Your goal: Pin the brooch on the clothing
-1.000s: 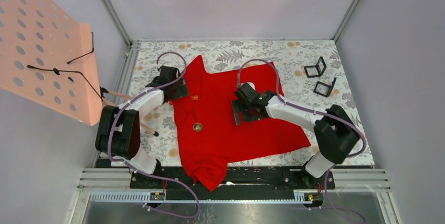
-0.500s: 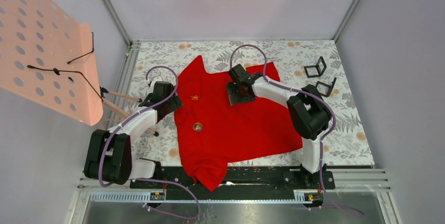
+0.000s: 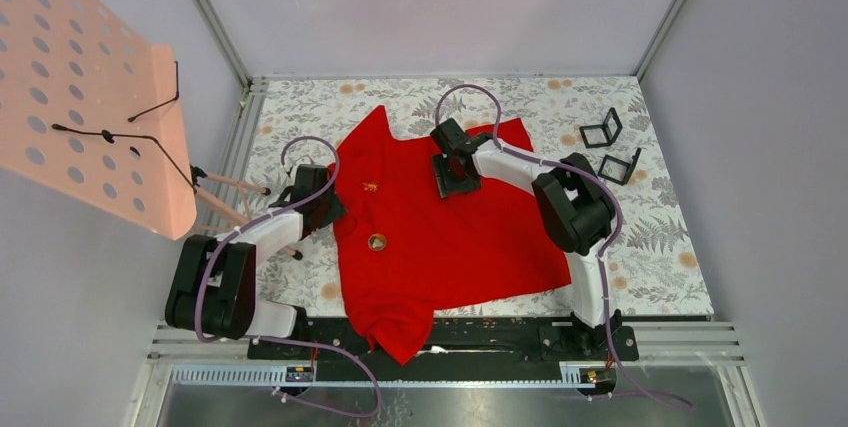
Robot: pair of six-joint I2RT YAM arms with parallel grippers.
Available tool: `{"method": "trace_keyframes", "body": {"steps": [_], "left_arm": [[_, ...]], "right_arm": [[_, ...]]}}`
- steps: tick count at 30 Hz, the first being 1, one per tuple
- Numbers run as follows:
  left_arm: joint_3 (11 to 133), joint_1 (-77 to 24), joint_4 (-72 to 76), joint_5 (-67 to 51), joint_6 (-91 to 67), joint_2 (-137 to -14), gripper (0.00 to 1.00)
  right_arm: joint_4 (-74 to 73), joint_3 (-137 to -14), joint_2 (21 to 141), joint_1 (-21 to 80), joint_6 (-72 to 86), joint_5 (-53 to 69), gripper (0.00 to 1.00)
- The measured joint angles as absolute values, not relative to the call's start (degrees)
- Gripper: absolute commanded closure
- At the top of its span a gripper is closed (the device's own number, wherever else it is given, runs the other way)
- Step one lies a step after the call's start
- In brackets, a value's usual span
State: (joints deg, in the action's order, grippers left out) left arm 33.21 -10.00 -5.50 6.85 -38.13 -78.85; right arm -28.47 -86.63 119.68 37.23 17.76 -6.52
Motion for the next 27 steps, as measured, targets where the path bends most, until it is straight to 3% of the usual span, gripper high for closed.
{"method": "trace_keyframes", "body": {"steps": [7,20,24,25,27], "left_arm": [[30.85,-8.8,-4.03,6.81,-40.1,-77.54,0.98],[26.06,-7.01,-5.85,7.79,-40.84,-70.28,0.99],[25.89,-6.98,-6.55,7.81,-40.58,-69.25,0.74],[25.87,-6.94,-6.81,7.84,-40.25,-68.95,0.64],[25.89,-6.83,-7.64,7.84,-39.86,-67.81,0.33]], "right_arm": [[-28.88,-86.96,119.98,36.77,17.8,-6.52,0.43],[-28.93,-86.96,119.98,34.74,18.28,-6.33,0.43],[-28.93,-86.96,119.98,34.7,18.26,-6.15,0.37],[-28.91,-86.96,119.96,34.68,18.24,-5.98,0.33],[-28.93,-86.85,119.7,34.63,18.0,-5.41,0.25]]}}
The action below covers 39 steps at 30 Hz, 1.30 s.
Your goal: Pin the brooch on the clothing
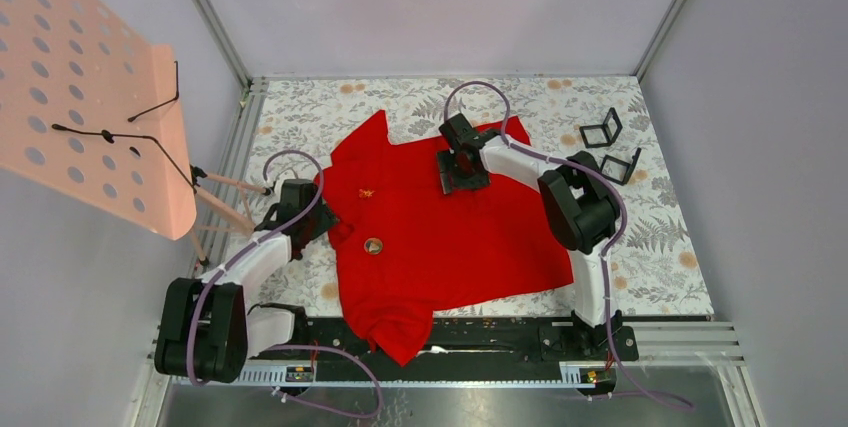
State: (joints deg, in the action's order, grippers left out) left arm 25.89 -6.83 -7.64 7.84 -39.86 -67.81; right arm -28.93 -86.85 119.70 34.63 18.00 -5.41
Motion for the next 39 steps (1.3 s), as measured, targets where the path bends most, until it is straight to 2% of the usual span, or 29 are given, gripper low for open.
{"method": "trace_keyframes", "body": {"steps": [3,6,10,21,31,39], "left_arm": [[26.15,-6.72,-8.6,7.94,-38.46,-65.54,0.1],[27.07,-6.72,-9.61,7.97,-37.28,-62.92,0.02],[29.69,-6.72,-12.01,7.97,-36.47,-59.53,0.01],[40.45,-6.72,-21.63,6.15,-31.92,-47.16,0.01],[45.71,-6.72,-20.56,5.54,-18.98,-34.92,0.01],[41.56,-6.72,-18.79,6.15,-14.11,-29.65,0.01]], "right_arm": [[-29.19,-85.47,117.67,34.44,17.32,-4.8,0.2],[-29.12,-82.19,112.51,33.69,16.58,-3.22,0.18],[-27.97,-76.2,103.18,30.3,16.25,-1.19,0.18],[-28.88,-52.6,69.41,10.07,16.27,1.48,0.17],[-22.24,-41.76,36.18,8.88,13.78,-4.01,0.17],[-18.85,-36.12,28.56,8.88,12.6,-6.72,0.16]]}}
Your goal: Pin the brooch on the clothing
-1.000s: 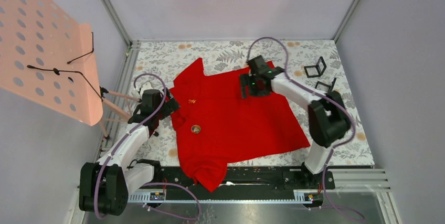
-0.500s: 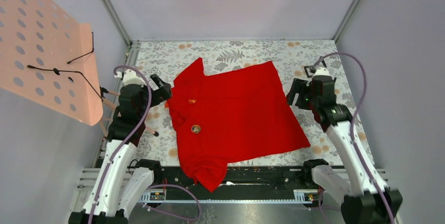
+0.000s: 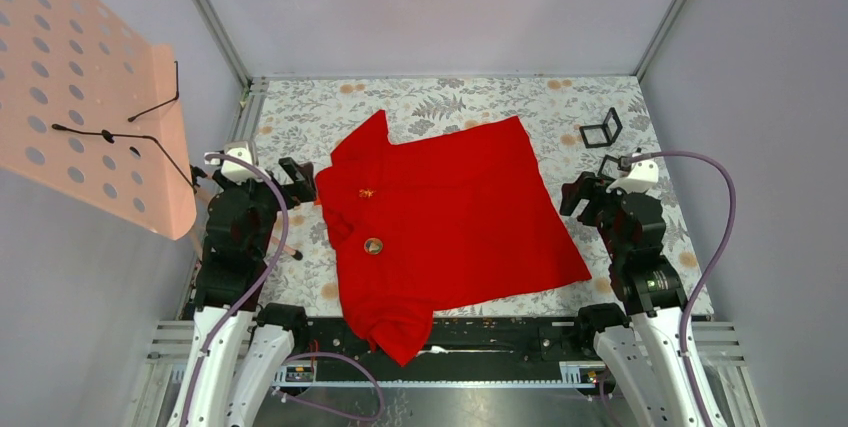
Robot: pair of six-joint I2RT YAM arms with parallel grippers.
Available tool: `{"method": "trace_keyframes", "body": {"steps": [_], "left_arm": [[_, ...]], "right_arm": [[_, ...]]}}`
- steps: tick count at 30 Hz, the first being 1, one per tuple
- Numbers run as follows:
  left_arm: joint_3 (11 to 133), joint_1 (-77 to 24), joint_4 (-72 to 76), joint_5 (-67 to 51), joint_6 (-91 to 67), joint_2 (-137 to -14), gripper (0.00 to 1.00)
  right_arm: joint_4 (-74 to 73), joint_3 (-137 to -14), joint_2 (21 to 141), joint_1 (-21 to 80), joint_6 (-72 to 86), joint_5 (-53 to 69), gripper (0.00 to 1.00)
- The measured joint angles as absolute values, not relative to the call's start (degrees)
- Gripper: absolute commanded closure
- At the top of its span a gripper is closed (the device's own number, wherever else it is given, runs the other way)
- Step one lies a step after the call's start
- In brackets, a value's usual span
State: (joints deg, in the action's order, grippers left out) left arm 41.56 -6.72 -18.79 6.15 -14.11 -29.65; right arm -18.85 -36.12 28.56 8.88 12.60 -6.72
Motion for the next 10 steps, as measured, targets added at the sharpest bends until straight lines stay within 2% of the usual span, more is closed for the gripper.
{"method": "trace_keyframes", "body": {"steps": [10], "left_arm": [[41.41,-6.72,-18.46,6.5,-13.28,-28.53,0.01]], "right_arm": [[-17.26,-36.12,29.56,8.88,12.14,-6.92,0.16]]}}
